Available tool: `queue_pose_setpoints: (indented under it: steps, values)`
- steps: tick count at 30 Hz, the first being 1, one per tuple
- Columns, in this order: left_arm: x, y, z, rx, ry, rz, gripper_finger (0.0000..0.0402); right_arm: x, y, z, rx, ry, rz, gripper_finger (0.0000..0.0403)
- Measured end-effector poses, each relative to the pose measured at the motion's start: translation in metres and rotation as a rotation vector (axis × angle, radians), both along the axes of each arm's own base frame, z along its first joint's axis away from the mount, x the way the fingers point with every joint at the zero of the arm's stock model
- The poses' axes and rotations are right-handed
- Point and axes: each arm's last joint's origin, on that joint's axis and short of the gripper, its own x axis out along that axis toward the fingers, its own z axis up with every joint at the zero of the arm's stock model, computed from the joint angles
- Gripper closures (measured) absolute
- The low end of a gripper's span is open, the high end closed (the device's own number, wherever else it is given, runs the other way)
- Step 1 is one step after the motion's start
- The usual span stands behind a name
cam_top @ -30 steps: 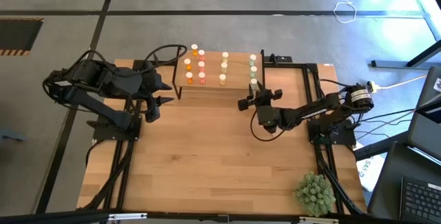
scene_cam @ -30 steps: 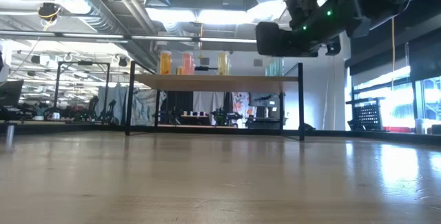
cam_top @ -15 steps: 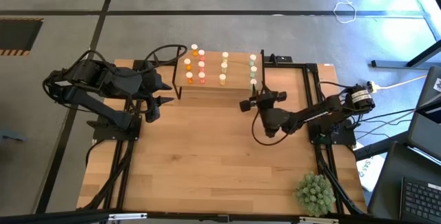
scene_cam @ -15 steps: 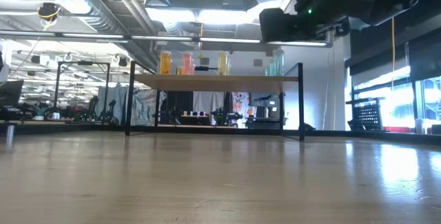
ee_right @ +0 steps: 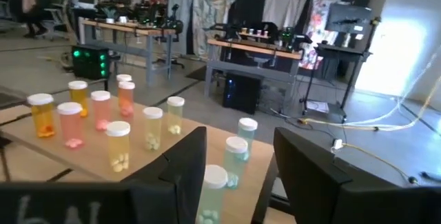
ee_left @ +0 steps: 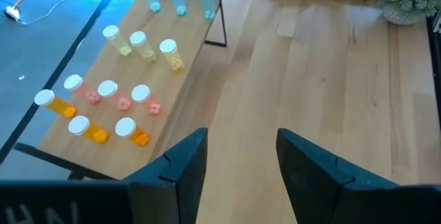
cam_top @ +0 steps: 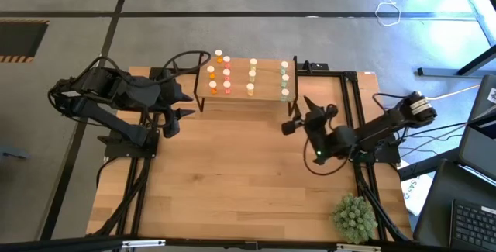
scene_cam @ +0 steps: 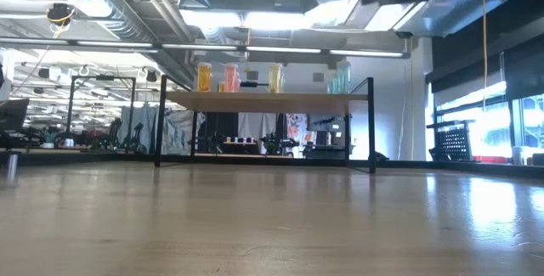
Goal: Pick and place medicine bottles onto shelf by color
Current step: Return to Home Position
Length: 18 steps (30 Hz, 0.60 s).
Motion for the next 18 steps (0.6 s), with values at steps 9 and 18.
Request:
queue_pose_setpoints:
  steps: [9, 18]
  values:
    - [-0.001, 0.0, -0.001, 0.009, 0.02, -0.004, 0.0234, -0.029, 0.013, 0.03, 0.038, -0.109, 0.106, 0.0326]
    - [-0.004, 0.001, -0.004, 0.029, 0.062, -0.005, 0.0234, -0.031, 0.032, 0.026, -0.026, -0.046, 0.235, 0.0399]
